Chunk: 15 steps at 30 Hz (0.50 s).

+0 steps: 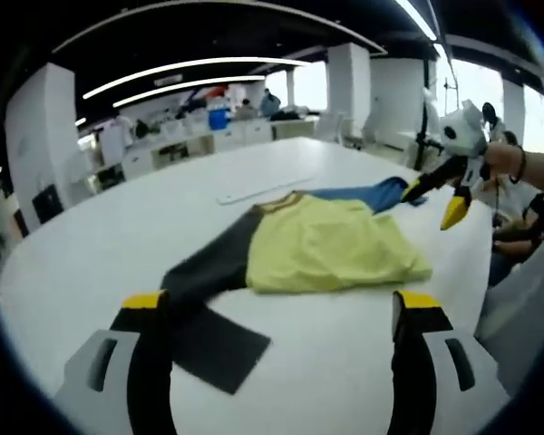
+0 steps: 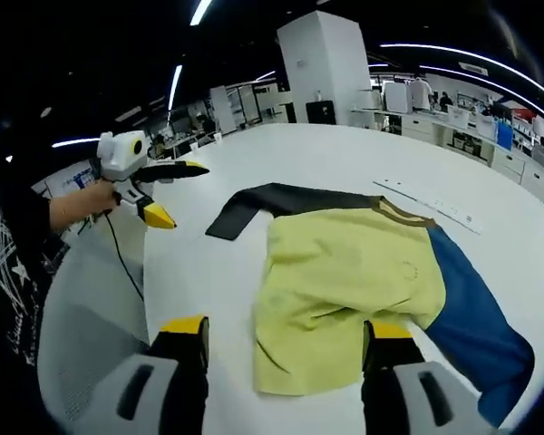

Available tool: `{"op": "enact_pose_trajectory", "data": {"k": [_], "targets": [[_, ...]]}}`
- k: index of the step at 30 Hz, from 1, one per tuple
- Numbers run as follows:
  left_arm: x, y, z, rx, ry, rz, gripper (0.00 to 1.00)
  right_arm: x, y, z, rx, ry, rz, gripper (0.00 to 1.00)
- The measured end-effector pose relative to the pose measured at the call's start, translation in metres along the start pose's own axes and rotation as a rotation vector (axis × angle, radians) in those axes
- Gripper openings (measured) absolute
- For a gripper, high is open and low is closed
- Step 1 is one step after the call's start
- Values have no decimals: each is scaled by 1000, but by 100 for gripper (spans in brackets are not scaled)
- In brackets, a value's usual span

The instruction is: Fold the garment on the visible template until the final outline fits inside the template.

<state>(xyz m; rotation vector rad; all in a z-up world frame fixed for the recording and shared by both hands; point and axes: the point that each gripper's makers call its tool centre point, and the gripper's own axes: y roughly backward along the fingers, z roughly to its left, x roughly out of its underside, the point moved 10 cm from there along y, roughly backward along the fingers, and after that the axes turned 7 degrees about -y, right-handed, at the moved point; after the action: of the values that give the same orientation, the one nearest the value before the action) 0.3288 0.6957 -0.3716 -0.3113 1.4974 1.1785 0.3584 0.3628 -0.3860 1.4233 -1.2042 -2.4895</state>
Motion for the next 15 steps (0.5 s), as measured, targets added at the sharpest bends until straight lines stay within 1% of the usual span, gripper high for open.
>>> {"op": "enact_pose_trajectory", "data": {"k": [2,4,7,9,12,15], "targets": [[2,1,-6,16,-4,12,98,1,-8,2,-5,18,5,66],[3,4,-13,34,11,-11,98,1,-12,5,-9,38,3,65],[6,5,-18,41,17,6,97,0,-20,10,-15,48,2,62],[7,6,-21,46,23,8,97,0,-27,14,-11,82,14,60],[7,8,-26,42,12,11,96,1,-37,22,-5,96,29,55],[7,9,-30,39,9,19,95,2,-51,30,3,154,66,51]]}}
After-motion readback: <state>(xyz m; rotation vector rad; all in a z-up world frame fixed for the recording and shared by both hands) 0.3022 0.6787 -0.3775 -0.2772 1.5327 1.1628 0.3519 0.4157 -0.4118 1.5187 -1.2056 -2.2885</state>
